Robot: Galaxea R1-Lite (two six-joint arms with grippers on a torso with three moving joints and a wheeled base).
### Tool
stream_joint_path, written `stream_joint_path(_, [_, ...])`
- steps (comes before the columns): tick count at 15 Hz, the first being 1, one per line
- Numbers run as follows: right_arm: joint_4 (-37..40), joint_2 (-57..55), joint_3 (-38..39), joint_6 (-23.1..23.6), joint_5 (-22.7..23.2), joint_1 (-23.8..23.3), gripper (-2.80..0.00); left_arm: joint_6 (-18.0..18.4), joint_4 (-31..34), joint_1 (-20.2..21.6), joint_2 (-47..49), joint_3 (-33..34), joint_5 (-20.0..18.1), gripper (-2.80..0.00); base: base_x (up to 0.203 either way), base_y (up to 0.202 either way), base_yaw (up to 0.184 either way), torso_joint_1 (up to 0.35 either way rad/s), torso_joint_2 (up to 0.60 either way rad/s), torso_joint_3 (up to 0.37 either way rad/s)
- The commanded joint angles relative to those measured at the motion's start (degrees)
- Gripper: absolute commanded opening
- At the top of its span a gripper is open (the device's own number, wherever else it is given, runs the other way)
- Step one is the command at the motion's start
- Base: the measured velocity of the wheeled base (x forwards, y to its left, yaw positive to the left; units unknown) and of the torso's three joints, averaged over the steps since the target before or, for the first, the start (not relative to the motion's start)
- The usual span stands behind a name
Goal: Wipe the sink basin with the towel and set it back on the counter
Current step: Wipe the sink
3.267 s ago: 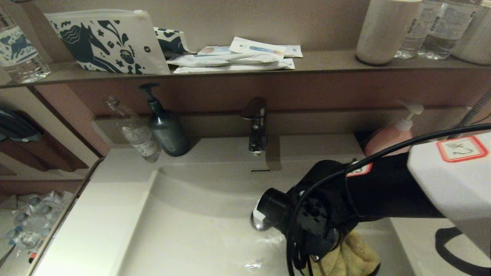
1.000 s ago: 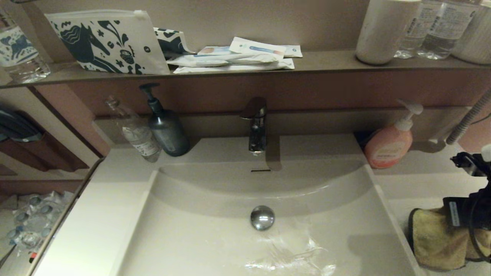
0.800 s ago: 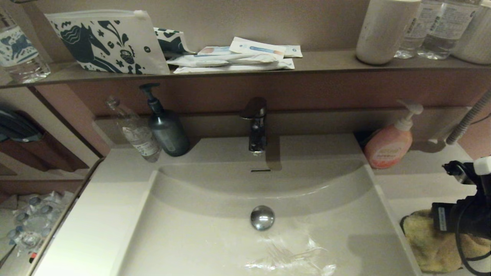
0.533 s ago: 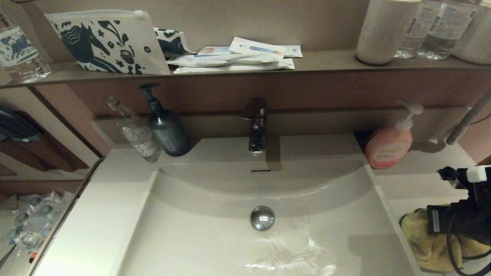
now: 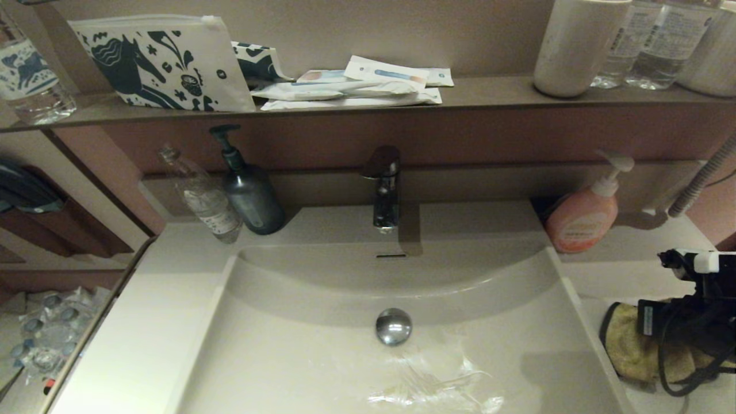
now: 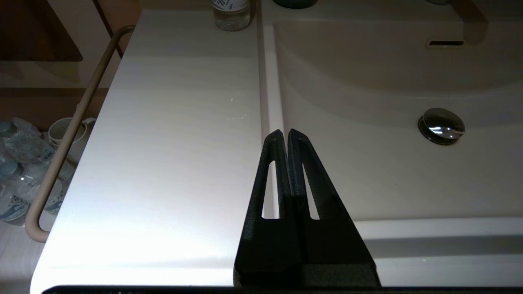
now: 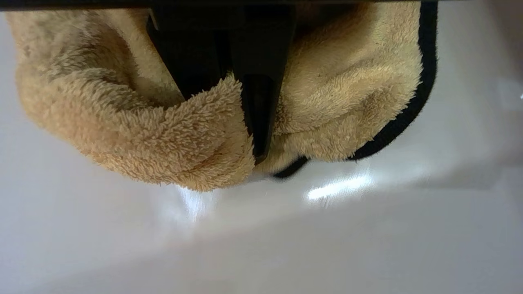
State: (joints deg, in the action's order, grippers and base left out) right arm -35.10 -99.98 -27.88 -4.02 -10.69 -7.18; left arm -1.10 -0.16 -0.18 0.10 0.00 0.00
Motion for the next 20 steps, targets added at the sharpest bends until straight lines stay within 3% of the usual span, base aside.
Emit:
stream_joint_path(1, [-2.5, -4.9, -0.7, 0.0, -0.1, -0.7, -2.8, 0.0, 0.0, 0.0, 0.1, 0.0, 0.0, -2.8, 0.0, 0.0, 0.0, 0.0, 0.0, 0.0])
stream_joint_path(6, [-8.7, -12.7, -11.4, 1.7, -3.3, -1.0, -2.8, 0.0, 0.0, 0.0, 0.1, 0.0, 0.0, -2.8, 0.0, 0.0, 0.0, 0.0, 0.0, 0.0])
stream_joint_path(12, [-2.7, -12.1, -20.5, 1.8, -5.1, -1.1, -2.8, 0.0, 0.0, 0.0, 0.1, 0.0, 0.0, -2.8, 0.0, 0.0, 0.0, 0.0, 0.0, 0.0])
stream_joint_path(15, [1.3, -8.2, -16.8, 2.0, -5.2, 1.2, -2.8, 0.0, 0.0, 0.0, 0.1, 0.0, 0.0, -2.8, 0.0, 0.0, 0.0, 0.0, 0.0, 0.0])
stream_joint_path(18, [9.3, -3.0, -10.9, 7.4, -6.4, 2.2, -2.8, 0.0, 0.0, 0.0, 0.1, 0.0, 0.0, -2.8, 0.0, 0.0, 0.0, 0.0, 0.0, 0.0])
stream_joint_path(20, [10.1, -1.3, -6.9, 10.4, -8.1, 1.1, -2.8, 0.0, 0.0, 0.1, 0.1, 0.0, 0.0, -2.8, 0.0, 0.0, 0.0, 0.0, 0.0, 0.0])
